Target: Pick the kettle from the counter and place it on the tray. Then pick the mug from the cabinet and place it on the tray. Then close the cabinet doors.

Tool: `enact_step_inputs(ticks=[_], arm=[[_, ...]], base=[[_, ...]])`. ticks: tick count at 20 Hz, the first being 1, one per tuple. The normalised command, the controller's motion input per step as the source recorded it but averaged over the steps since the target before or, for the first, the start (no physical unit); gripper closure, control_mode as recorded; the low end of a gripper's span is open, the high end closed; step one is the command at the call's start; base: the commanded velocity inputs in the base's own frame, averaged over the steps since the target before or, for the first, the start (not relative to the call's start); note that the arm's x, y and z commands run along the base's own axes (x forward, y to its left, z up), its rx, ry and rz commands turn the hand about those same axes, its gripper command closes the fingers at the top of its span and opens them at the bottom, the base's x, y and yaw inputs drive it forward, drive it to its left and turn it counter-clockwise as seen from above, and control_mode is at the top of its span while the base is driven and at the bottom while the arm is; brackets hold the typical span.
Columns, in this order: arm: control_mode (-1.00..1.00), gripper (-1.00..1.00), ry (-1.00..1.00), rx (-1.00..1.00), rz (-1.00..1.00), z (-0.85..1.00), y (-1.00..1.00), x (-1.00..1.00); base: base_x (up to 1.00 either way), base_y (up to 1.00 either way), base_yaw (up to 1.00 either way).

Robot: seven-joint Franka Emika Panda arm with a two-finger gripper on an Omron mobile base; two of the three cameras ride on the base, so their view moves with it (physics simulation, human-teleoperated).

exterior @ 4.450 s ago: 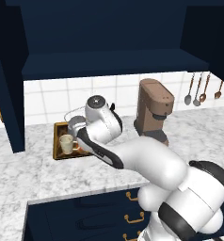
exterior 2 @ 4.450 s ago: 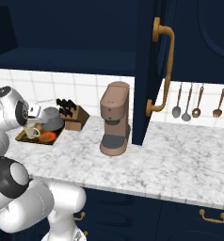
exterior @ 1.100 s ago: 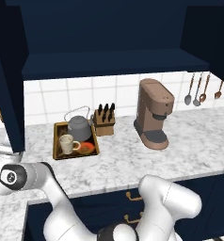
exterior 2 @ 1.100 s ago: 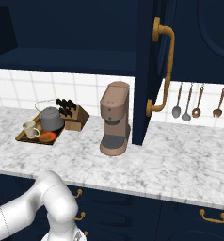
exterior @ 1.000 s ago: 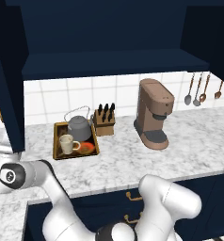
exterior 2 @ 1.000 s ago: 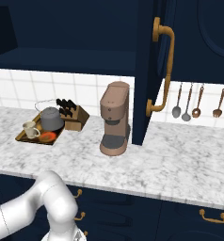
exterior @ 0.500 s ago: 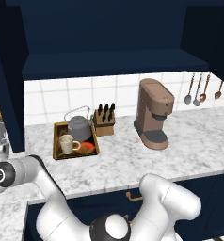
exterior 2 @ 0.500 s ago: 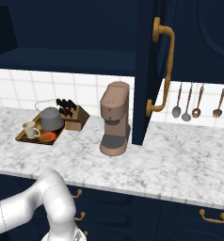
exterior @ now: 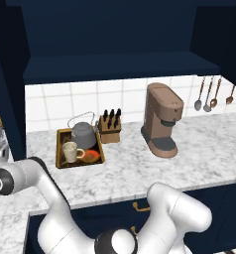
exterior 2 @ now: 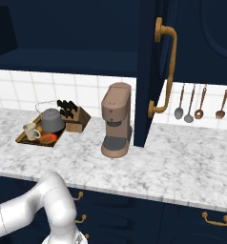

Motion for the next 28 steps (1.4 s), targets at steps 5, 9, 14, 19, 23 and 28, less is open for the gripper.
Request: enact_step_inputs(ticks=[5,9,14,19,23,28], arm=[[-1.0,1.0,0.0,0.06,0.0,0.27,-0.96,-0.17],[-1.0,1.0,0.0,0.1,0.0,0.41,-1.0,-0.2],[-1.0,1.0,0.05,0.06,0.02,0.5,-0.88,-0.02],[-1.0,1.0,0.3,0.03,0.12,0.28,-1.0,0.03],[-1.0,1.0,0.45,0.14,0.13,0.31,-0.81,0.58],[-1.0,1.0,0.4,0.2,0.23,0.49,-0.54,0.88]], base=[[0.0,0.0,0.0],[0.0,0.0,0.0],[0.0,0.0,0.0],[0.0,0.0,0.0],[0.0,0.0,0.0],[0.0,0.0,0.0]])
